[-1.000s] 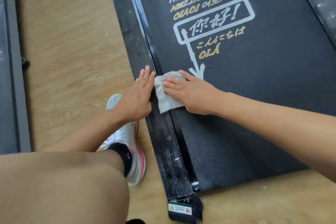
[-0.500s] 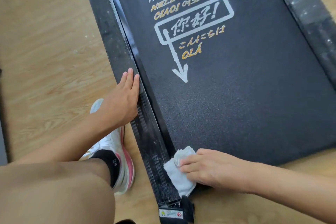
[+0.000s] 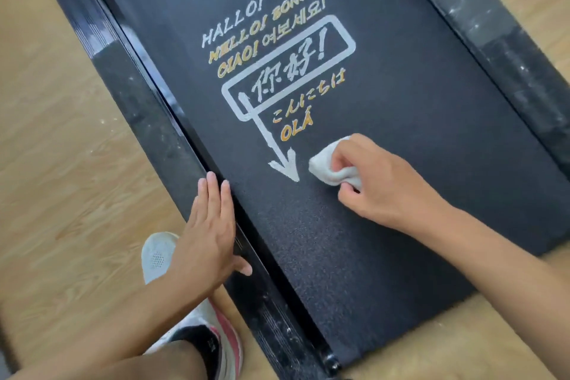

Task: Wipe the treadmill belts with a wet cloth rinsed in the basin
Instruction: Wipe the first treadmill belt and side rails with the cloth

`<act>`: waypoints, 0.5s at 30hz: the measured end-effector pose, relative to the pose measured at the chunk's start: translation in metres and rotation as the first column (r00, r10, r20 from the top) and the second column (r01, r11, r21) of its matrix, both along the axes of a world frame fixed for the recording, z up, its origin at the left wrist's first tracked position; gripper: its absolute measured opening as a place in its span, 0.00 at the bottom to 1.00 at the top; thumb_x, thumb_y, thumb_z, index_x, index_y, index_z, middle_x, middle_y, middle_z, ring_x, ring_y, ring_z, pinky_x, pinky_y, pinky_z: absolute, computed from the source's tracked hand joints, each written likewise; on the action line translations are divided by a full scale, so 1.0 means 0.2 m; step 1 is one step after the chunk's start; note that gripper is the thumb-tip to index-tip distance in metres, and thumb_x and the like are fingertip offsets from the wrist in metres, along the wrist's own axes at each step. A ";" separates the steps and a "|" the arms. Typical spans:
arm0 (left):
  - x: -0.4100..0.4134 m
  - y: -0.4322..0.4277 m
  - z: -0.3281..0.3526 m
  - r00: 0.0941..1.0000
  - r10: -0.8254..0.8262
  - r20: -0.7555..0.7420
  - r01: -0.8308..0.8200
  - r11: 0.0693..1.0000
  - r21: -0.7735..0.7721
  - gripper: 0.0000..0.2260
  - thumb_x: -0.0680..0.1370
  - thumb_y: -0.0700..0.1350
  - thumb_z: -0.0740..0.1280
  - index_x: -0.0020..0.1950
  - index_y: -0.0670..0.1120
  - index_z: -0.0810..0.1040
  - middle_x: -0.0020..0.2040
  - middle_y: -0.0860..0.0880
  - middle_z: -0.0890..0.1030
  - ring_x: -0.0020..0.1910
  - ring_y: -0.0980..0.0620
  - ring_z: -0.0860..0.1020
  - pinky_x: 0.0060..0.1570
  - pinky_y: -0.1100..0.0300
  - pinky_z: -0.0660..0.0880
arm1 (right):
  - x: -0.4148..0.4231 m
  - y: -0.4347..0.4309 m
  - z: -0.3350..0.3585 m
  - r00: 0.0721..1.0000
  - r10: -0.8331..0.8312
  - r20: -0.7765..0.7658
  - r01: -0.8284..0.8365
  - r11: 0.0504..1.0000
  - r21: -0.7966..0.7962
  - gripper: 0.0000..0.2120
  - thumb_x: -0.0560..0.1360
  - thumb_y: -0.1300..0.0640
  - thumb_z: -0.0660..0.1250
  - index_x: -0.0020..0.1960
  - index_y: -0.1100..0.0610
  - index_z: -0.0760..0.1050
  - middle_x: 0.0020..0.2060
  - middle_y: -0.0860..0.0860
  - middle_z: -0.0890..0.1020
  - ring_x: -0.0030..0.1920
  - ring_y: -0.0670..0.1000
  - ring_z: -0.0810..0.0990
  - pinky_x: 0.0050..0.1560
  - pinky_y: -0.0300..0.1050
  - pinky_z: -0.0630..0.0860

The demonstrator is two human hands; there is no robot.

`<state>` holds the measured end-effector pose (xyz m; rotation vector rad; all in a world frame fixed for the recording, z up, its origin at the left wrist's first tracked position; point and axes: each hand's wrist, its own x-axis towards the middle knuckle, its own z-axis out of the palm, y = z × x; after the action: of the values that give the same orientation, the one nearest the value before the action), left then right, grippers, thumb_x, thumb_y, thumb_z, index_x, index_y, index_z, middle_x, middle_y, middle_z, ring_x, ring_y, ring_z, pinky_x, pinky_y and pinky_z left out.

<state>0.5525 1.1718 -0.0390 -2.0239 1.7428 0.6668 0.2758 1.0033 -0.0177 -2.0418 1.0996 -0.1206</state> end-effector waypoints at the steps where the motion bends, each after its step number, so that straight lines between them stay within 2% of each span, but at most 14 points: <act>1: -0.01 -0.01 -0.01 1.000 0.009 -0.018 -0.008 0.999 0.034 0.80 0.51 0.66 0.85 0.82 0.38 0.34 0.82 0.31 0.40 0.81 0.29 0.38 0.81 0.39 0.49 | -0.03 0.03 -0.03 0.997 -0.040 -0.059 0.040 0.999 0.008 0.11 0.73 0.60 0.67 0.52 0.49 0.70 0.50 0.43 0.72 0.45 0.52 0.73 0.41 0.54 0.75; 4: -0.03 -0.03 0.00 0.991 0.065 -0.117 -0.062 0.998 0.026 0.80 0.53 0.57 0.88 0.83 0.51 0.28 0.84 0.36 0.40 0.81 0.29 0.36 0.80 0.37 0.51 | -0.03 0.17 -0.11 0.982 -0.143 -0.123 0.145 0.989 0.014 0.12 0.75 0.61 0.68 0.56 0.50 0.73 0.55 0.43 0.72 0.51 0.52 0.73 0.40 0.52 0.75; 6: -0.03 -0.03 0.01 0.987 0.061 -0.146 -0.059 0.998 0.023 0.78 0.54 0.54 0.88 0.83 0.56 0.31 0.84 0.38 0.38 0.81 0.29 0.36 0.80 0.37 0.52 | 0.02 0.21 -0.15 0.974 -0.166 -0.156 0.169 0.986 0.001 0.12 0.76 0.61 0.67 0.58 0.52 0.74 0.57 0.46 0.72 0.53 0.53 0.72 0.38 0.52 0.75; 8: -0.02 -0.03 0.01 0.996 0.016 -0.089 -0.014 1.000 0.027 0.77 0.53 0.56 0.88 0.85 0.54 0.36 0.84 0.34 0.40 0.80 0.25 0.39 0.78 0.35 0.54 | 0.06 0.19 -0.15 0.961 -0.196 -0.197 0.204 0.979 0.023 0.10 0.77 0.62 0.66 0.57 0.53 0.73 0.58 0.48 0.71 0.53 0.54 0.72 0.39 0.53 0.75; 10: -0.04 -0.06 0.04 0.998 -0.050 0.025 0.048 0.995 0.088 0.76 0.53 0.63 0.86 0.86 0.48 0.40 0.82 0.27 0.45 0.78 0.19 0.46 0.76 0.31 0.57 | 0.08 0.16 -0.08 0.951 -0.206 -0.232 0.234 0.967 0.099 0.09 0.79 0.62 0.64 0.58 0.54 0.74 0.59 0.49 0.72 0.53 0.56 0.74 0.42 0.53 0.74; 11: -0.06 -0.10 0.08 0.991 -0.101 0.083 0.088 0.986 0.140 0.75 0.55 0.68 0.83 0.85 0.45 0.38 0.81 0.25 0.47 0.77 0.18 0.49 0.76 0.31 0.58 | 0.08 0.15 -0.02 0.946 -0.203 -0.253 0.248 0.955 0.160 0.08 0.80 0.62 0.63 0.58 0.54 0.74 0.59 0.50 0.72 0.53 0.57 0.76 0.44 0.52 0.74; 13: -0.11 -0.19 0.21 0.978 -0.122 0.167 0.076 0.963 0.260 0.68 0.66 0.73 0.74 0.83 0.44 0.31 0.80 0.25 0.46 0.79 0.21 0.50 0.78 0.36 0.57 | 0.05 0.15 0.19 0.925 -0.206 -0.319 0.296 0.917 0.268 0.07 0.82 0.60 0.62 0.59 0.54 0.74 0.56 0.52 0.72 0.51 0.59 0.79 0.46 0.52 0.75; 15: -0.16 -0.27 0.39 0.979 -0.048 0.196 -0.022 0.941 0.338 0.56 0.76 0.67 0.67 0.83 0.46 0.29 0.82 0.28 0.45 0.81 0.29 0.51 0.77 0.43 0.61 | -0.02 0.16 0.49 0.893 -0.269 -0.362 0.375 0.888 0.265 0.06 0.81 0.58 0.62 0.58 0.54 0.74 0.54 0.52 0.72 0.49 0.58 0.79 0.47 0.54 0.78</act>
<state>0.5195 1.1178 0.0398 -1.7730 1.4138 0.6778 0.2714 1.0353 0.0805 -1.5943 1.5488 0.2195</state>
